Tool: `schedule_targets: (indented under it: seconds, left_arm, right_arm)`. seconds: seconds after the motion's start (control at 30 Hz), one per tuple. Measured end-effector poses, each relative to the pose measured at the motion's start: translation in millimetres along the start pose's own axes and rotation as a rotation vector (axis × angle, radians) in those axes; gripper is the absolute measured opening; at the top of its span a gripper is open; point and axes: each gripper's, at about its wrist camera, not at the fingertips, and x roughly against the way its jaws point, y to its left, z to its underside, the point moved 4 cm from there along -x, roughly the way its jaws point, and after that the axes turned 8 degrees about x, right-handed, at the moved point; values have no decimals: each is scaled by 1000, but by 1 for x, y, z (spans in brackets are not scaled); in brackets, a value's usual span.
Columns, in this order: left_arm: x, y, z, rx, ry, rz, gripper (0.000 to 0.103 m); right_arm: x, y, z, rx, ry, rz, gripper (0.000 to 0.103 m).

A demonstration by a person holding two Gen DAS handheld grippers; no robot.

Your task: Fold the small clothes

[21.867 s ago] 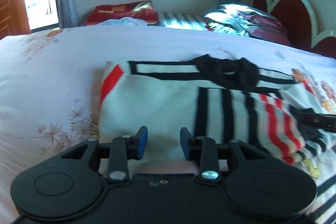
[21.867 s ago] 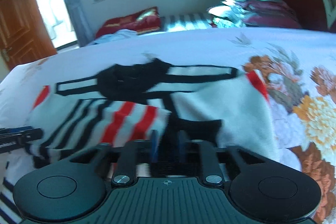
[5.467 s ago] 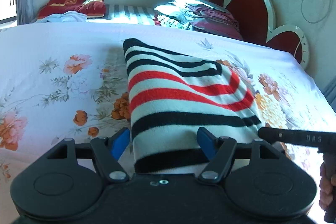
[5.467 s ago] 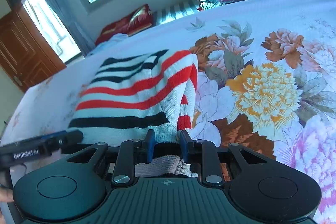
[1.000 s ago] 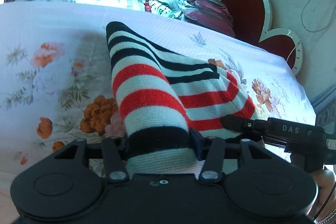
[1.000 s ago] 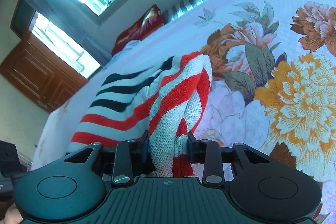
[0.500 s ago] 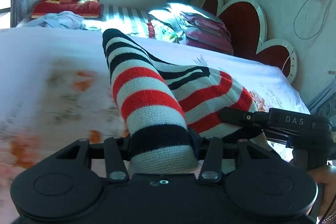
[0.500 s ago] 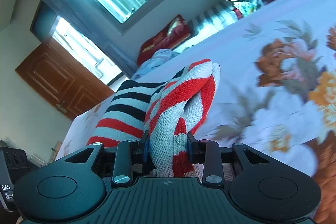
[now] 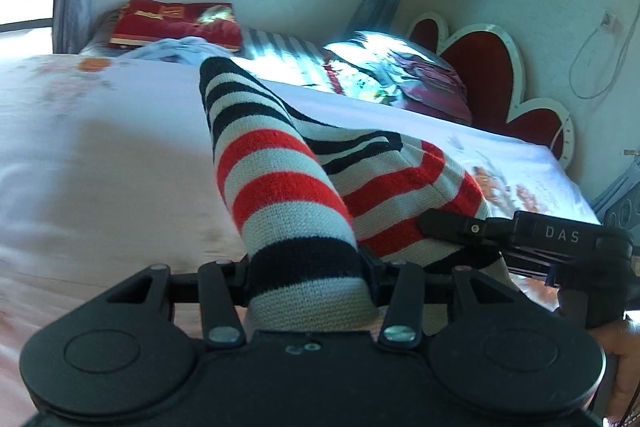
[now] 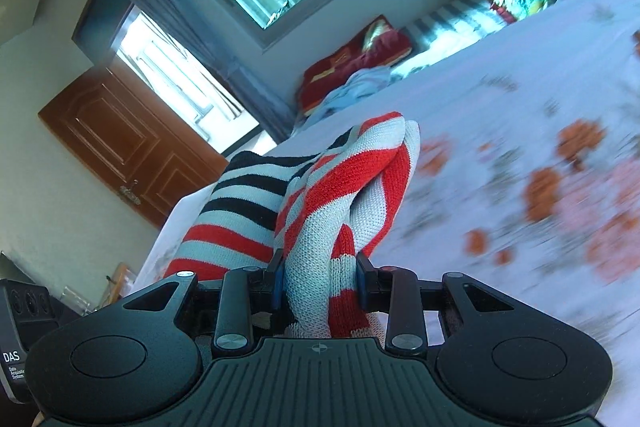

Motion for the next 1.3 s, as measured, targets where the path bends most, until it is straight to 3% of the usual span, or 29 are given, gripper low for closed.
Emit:
schedule_targets:
  seconds: [0.23, 0.43, 0.6, 0.83, 1.0, 1.07, 1.1, 1.13, 1.3]
  left_arm:
    - [2, 70, -11, 33, -20, -40, 45]
    - [-20, 118, 9, 42, -32, -69, 50]
    - [-19, 121, 15, 25, -72, -90, 69]
    - [1, 124, -8, 53, -107, -87, 67]
    - [-22, 132, -28, 100, -107, -105, 66]
    - [-35, 135, -31, 111, -89, -123, 66]
    - [-41, 137, -33, 119, -78, -135, 67]
    - [-46, 139, -32, 127, -66, -142, 67]
    - [-51, 145, -27, 137, -64, -151, 70]
  right_arm:
    - [-77, 35, 17, 17, 42, -18, 33]
    - [-131, 14, 33, 25, 118, 23, 33]
    - [-134, -3, 37, 6, 146, 1, 37]
    - [-128, -4, 11, 6, 107, 35, 46]
    - [-145, -15, -5, -45, 92, 68, 47]
    - [-154, -13, -10, -26, 87, 90, 43]
    - [-158, -11, -13, 3, 85, 109, 25]
    - [-161, -10, -14, 34, 86, 135, 14]
    - [-180, -14, -10, 125, 102, 208, 14]
